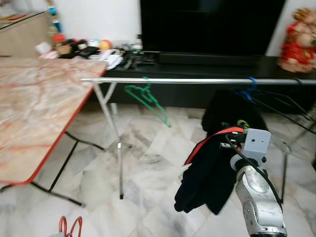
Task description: Hang hanger
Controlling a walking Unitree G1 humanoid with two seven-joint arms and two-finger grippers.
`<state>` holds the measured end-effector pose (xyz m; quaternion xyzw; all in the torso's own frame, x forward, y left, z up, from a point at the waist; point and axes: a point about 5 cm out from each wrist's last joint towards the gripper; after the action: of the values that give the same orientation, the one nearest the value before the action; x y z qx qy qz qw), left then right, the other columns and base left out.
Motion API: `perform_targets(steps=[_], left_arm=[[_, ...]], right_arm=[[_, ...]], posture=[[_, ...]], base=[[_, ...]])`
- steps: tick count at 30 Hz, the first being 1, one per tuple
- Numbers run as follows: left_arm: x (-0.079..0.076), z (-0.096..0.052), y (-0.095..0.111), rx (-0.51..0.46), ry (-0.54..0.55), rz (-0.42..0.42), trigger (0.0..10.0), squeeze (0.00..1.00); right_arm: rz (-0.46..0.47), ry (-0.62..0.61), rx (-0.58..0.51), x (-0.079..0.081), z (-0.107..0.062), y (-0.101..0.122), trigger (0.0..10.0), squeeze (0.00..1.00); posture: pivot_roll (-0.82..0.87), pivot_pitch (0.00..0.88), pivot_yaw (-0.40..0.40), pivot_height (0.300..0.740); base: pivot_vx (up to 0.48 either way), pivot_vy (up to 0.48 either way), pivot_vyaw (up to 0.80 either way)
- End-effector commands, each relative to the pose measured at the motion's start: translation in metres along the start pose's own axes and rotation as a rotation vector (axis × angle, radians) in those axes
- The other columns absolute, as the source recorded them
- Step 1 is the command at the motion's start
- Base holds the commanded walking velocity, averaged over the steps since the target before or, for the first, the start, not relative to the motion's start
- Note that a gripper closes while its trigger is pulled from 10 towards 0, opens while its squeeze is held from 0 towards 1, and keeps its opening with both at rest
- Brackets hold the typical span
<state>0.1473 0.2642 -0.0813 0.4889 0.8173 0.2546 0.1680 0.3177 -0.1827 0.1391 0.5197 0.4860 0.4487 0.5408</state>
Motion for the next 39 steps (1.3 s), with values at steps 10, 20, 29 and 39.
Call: perform_targets(steps=[10, 20, 29, 39], left_arm=[[0.000, 0.000, -0.003, 0.034, 0.009, 0.005, 10.0, 0.00], [-0.004, 0.000, -0.004, 0.039, -0.009, 0.024, 10.0, 0.00], [-0.005, 0.000, -0.007, 0.043, -0.002, 0.024, 10.0, 0.00], [-0.004, -0.001, -0.012, 0.059, 0.000, 0.044, 10.0, 0.00]], right_arm=[[0.040, -0.008, -0.011, 0.003, 0.001, 0.003, 10.0, 0.00], [0.074, -0.047, -0.015, 0.007, 0.001, 0.002, 10.0, 0.00], [0.075, -0.048, -0.044, 0.009, 0.004, 0.009, 10.0, 0.00], [0.085, -0.062, -0.052, 0.009, 0.005, 0.013, 10.0, 0.00]], posture=[[0.01, 0.000, 0.003, 0.740], [0.01, 0.000, 0.007, 0.740], [0.01, 0.000, -0.011, 0.740], [-0.01, 0.029, 0.003, 0.740]], base=[[0.000, 0.480, 0.00], [0.000, 0.480, 0.00], [0.000, 0.480, 0.00], [0.000, 0.480, 0.00]])
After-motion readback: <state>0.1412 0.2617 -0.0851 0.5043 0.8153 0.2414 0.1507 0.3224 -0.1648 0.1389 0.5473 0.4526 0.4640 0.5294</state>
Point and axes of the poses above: a point about 5 cm out from each wrist's last joint towards the gripper, its own z axis pointing out of the wrist towards the gripper, its own y axis along the axis of the wrist's last joint, x = y × z, and after that the axes turned 6 degrees about -z, right-handed
